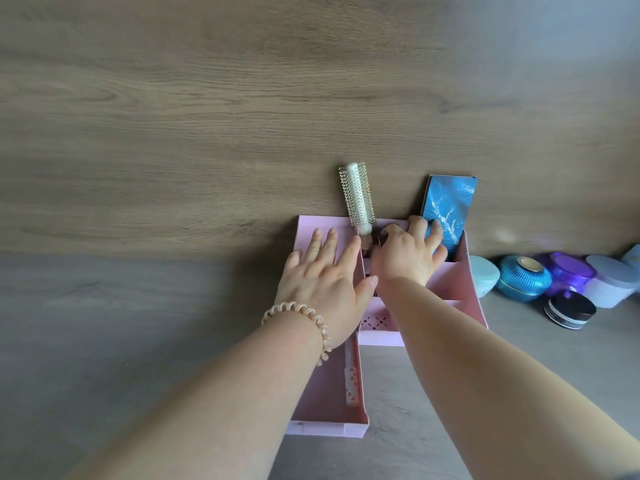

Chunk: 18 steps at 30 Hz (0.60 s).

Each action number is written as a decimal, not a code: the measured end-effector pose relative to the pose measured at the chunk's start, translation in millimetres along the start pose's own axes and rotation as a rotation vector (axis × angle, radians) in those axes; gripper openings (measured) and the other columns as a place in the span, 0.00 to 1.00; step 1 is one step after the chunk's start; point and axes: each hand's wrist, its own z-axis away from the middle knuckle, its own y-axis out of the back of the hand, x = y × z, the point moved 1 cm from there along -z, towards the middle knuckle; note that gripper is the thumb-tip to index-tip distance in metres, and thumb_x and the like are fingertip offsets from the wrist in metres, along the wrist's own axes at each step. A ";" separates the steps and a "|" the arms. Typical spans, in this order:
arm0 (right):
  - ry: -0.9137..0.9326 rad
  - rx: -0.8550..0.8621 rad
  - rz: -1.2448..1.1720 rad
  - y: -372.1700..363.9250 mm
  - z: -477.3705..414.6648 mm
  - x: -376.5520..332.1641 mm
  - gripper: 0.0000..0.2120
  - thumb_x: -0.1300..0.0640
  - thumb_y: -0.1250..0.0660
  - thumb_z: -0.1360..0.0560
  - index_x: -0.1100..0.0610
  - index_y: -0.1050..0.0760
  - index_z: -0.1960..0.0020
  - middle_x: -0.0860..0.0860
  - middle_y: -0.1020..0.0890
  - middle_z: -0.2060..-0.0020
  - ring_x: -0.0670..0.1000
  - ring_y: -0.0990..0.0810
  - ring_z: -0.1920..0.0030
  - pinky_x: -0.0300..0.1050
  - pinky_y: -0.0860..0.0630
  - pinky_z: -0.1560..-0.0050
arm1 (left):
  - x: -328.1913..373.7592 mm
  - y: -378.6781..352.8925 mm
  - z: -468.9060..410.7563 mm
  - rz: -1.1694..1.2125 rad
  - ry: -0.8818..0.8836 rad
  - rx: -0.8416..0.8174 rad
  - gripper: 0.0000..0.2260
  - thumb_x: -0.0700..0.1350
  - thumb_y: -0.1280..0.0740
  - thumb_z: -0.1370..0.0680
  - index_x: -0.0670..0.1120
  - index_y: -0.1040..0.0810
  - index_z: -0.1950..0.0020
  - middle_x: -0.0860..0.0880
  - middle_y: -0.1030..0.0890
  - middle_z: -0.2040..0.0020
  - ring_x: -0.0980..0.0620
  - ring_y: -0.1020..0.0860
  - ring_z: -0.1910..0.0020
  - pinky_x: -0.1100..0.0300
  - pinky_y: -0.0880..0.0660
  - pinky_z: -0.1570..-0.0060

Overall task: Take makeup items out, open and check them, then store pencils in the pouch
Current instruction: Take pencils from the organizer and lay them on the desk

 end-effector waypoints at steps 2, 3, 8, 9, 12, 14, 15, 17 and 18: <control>0.032 0.014 -0.010 0.1 0.8 1.7 0.12 0.54 0.39 0.26 0.51 0.23 0.44 0.51 0.37 0.29 0.57 0.52 0.25 0.55 0.49 0.32 | -0.7 -0.7 -0.4 -0.002 -0.002 0.000 0.28 0.62 0.53 0.22 0.55 0.54 0.23 0.47 0.51 0.21 0.49 0.56 0.23 0.50 0.52 0.28; 0.046 0.017 -0.027 0.8 1.5 2.6 0.13 0.53 0.39 0.25 0.51 0.23 0.43 0.50 0.39 0.27 0.57 0.52 0.25 0.56 0.50 0.31 | -0.9 -0.7 -0.6 -0.003 -0.001 0.000 0.28 0.62 0.53 0.21 0.55 0.54 0.23 0.47 0.51 0.21 0.49 0.56 0.23 0.50 0.51 0.28; 0.058 0.154 -0.237 21.8 4.3 -3.3 0.12 0.48 0.41 0.23 0.52 0.26 0.44 0.51 0.40 0.26 0.56 0.49 0.25 0.55 0.50 0.31 | 0.8 1.4 0.2 0.003 0.005 -0.017 0.28 0.61 0.53 0.21 0.55 0.53 0.23 0.47 0.49 0.21 0.50 0.55 0.23 0.50 0.51 0.28; 0.030 0.188 -0.288 28.6 3.4 -4.9 0.12 0.49 0.41 0.23 0.53 0.26 0.45 0.52 0.37 0.28 0.57 0.44 0.27 0.54 0.47 0.33 | 0.8 1.0 -0.2 0.003 0.007 -0.020 0.28 0.61 0.53 0.22 0.56 0.52 0.23 0.48 0.49 0.21 0.50 0.54 0.23 0.50 0.51 0.28; -0.025 0.189 -0.620 58.7 3.1 -9.0 0.08 0.53 0.40 0.23 0.56 0.28 0.48 0.54 0.25 0.44 0.57 0.27 0.43 0.50 0.35 0.45 | -0.9 1.2 -0.6 0.009 0.019 -0.023 0.27 0.62 0.53 0.22 0.57 0.52 0.24 0.48 0.48 0.21 0.50 0.54 0.23 0.51 0.51 0.27; -0.034 0.106 -0.918 82.2 10.9 -7.0 0.03 0.55 0.40 0.22 0.55 0.31 0.50 0.51 0.23 0.56 0.50 0.23 0.57 0.46 0.29 0.53 | 0.6 2.6 -0.1 0.016 0.017 -0.037 0.27 0.62 0.53 0.22 0.57 0.52 0.24 0.48 0.48 0.21 0.50 0.54 0.23 0.51 0.51 0.27; -0.045 0.066 -1.021 91.7 16.1 -3.1 0.02 0.57 0.41 0.21 0.56 0.32 0.51 0.50 0.24 0.62 0.44 0.24 0.64 0.42 0.29 0.58 | 1.8 3.3 -0.1 0.016 0.013 -0.041 0.27 0.62 0.53 0.22 0.57 0.52 0.24 0.48 0.48 0.21 0.49 0.54 0.23 0.51 0.52 0.26; -0.062 0.009 -1.109 105.6 30.8 8.0 0.03 0.59 0.40 0.21 0.55 0.33 0.53 0.47 0.28 0.68 0.37 0.30 0.74 0.37 0.32 0.64 | 2.4 5.0 0.8 0.013 -0.003 -0.044 0.26 0.62 0.53 0.22 0.58 0.52 0.24 0.49 0.48 0.21 0.50 0.54 0.23 0.50 0.53 0.26; -0.072 -0.014 -1.120 113.8 40.5 13.3 0.04 0.59 0.40 0.21 0.54 0.33 0.55 0.46 0.29 0.68 0.37 0.31 0.74 0.35 0.33 0.65 | 2.0 7.2 2.6 0.018 -0.016 -0.051 0.26 0.62 0.53 0.22 0.58 0.52 0.24 0.49 0.49 0.21 0.50 0.55 0.23 0.49 0.54 0.26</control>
